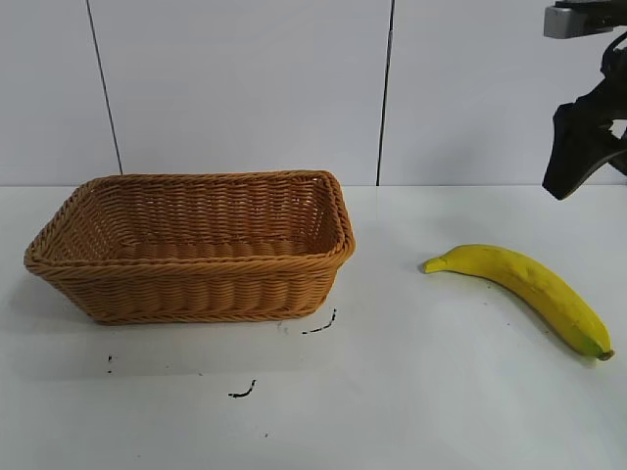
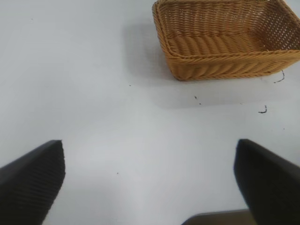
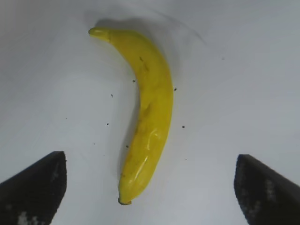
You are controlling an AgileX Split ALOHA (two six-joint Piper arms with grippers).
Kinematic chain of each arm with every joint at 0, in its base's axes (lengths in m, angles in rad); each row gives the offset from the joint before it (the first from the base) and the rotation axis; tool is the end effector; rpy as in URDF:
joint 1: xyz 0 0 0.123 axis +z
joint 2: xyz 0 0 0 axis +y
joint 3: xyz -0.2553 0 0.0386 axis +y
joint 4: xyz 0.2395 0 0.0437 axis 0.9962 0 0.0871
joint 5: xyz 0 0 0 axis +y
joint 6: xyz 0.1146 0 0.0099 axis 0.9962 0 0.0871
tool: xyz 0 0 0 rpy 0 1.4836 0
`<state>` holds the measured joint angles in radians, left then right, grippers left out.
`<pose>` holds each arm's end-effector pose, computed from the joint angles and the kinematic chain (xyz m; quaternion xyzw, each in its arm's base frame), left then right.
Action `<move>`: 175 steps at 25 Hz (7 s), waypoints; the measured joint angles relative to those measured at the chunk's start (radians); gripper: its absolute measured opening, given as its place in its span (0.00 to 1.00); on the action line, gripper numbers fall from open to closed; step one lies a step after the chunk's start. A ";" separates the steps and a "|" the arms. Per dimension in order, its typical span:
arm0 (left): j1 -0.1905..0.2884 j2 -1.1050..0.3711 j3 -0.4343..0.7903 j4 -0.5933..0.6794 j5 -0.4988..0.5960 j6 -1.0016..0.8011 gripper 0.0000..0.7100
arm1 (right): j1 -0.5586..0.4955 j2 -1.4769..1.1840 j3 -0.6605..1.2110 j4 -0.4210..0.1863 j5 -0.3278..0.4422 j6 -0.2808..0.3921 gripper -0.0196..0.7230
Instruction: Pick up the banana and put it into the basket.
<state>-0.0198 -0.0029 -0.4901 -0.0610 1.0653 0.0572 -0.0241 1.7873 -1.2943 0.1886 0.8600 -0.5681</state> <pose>0.0364 -0.0069 0.2591 0.0341 0.8552 -0.0208 0.5168 0.3595 0.0077 0.1809 -0.2163 0.9612 0.0323 0.1680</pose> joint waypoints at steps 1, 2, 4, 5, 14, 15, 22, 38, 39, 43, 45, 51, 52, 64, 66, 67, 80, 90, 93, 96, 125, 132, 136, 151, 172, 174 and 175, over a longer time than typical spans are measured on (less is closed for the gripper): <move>0.000 0.000 0.000 0.000 0.000 0.000 0.98 | 0.000 0.020 0.000 0.001 -0.013 0.000 0.96; 0.000 0.000 0.000 0.000 0.000 0.000 0.98 | 0.000 0.041 0.000 0.001 -0.026 0.000 0.96; 0.000 0.000 0.000 0.000 0.000 0.000 0.98 | 0.000 0.081 0.000 0.004 -0.055 0.000 0.96; 0.000 0.000 0.000 0.000 0.000 0.000 0.98 | 0.000 0.104 0.000 0.005 -0.068 0.000 0.96; 0.000 0.000 0.000 0.000 0.000 0.000 0.98 | 0.000 0.263 0.000 0.008 -0.182 0.101 0.96; 0.000 0.000 0.000 0.000 0.000 0.000 0.98 | 0.000 0.272 0.000 0.008 -0.191 0.113 0.96; 0.000 0.000 0.000 0.000 0.000 0.000 0.98 | 0.000 0.280 0.000 0.002 -0.219 0.131 0.96; 0.000 0.000 0.000 0.000 0.000 0.000 0.98 | 0.109 0.290 -0.006 -0.177 -0.226 0.234 0.96; 0.000 0.000 0.000 0.000 0.000 0.000 0.98 | 0.107 0.290 -0.006 -0.178 -0.225 0.237 0.96; 0.000 0.000 0.000 0.000 0.000 0.000 0.98 | 0.105 0.292 -0.006 -0.182 -0.229 0.238 0.96; 0.000 0.000 0.000 0.000 0.000 0.000 0.98 | 0.105 0.292 -0.006 -0.182 -0.243 0.239 0.96; 0.000 0.000 0.000 0.000 0.000 0.000 0.98 | 0.105 0.321 -0.011 -0.168 -0.211 0.240 0.89; 0.000 0.000 0.000 0.000 0.000 0.000 0.98 | 0.105 0.323 -0.011 -0.168 -0.207 0.240 0.85; 0.000 0.000 0.000 0.000 0.000 0.000 0.98 | 0.102 0.309 -0.015 -0.172 -0.186 0.261 0.46; 0.000 0.000 0.000 0.000 0.000 0.000 0.98 | 0.102 0.293 -0.044 -0.172 -0.144 0.261 0.46; 0.000 0.000 0.000 0.000 0.000 0.000 0.98 | 0.102 0.284 -0.065 -0.172 -0.110 0.261 0.46; 0.000 0.000 0.000 0.000 0.000 0.000 0.98 | 0.128 0.209 -0.484 -0.132 0.263 0.266 0.46; 0.000 0.000 0.000 0.000 0.000 0.000 0.98 | 0.330 0.402 -0.894 -0.134 0.352 0.222 0.46; 0.000 0.000 0.000 0.000 0.000 0.000 0.98 | 0.414 0.443 -0.975 -0.134 0.346 0.162 0.46; 0.000 0.000 0.000 0.000 0.000 0.000 0.98 | 0.505 0.467 -0.988 -0.134 0.290 0.018 0.46; 0.000 0.000 0.000 0.000 0.000 0.000 0.98 | 0.640 0.714 -0.982 -0.115 -0.020 -0.160 0.55; 0.000 0.000 0.000 0.000 0.000 0.000 0.98 | 0.640 0.707 -0.982 -0.110 -0.017 -0.109 0.94; 0.000 0.000 0.000 0.000 0.000 0.000 0.98 | 0.640 0.661 -0.997 -0.120 0.029 0.127 0.95; 0.000 0.000 0.000 0.000 0.000 0.000 0.98 | 0.318 0.584 -1.107 -0.141 0.286 0.494 0.95; 0.000 0.000 0.000 0.000 0.000 0.000 0.98 | -0.007 0.460 -0.895 -0.141 0.355 0.529 0.95; 0.000 0.000 0.000 0.000 0.000 0.000 0.98 | -0.007 0.386 -0.779 -0.134 0.355 0.531 0.95; 0.000 0.000 0.000 0.000 0.000 0.000 0.98 | -0.007 0.340 -0.727 -0.131 0.355 0.531 0.95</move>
<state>-0.0198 -0.0029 -0.4901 -0.0609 1.0653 0.0572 -0.0306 2.1273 -2.0216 0.0575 1.2146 -0.0371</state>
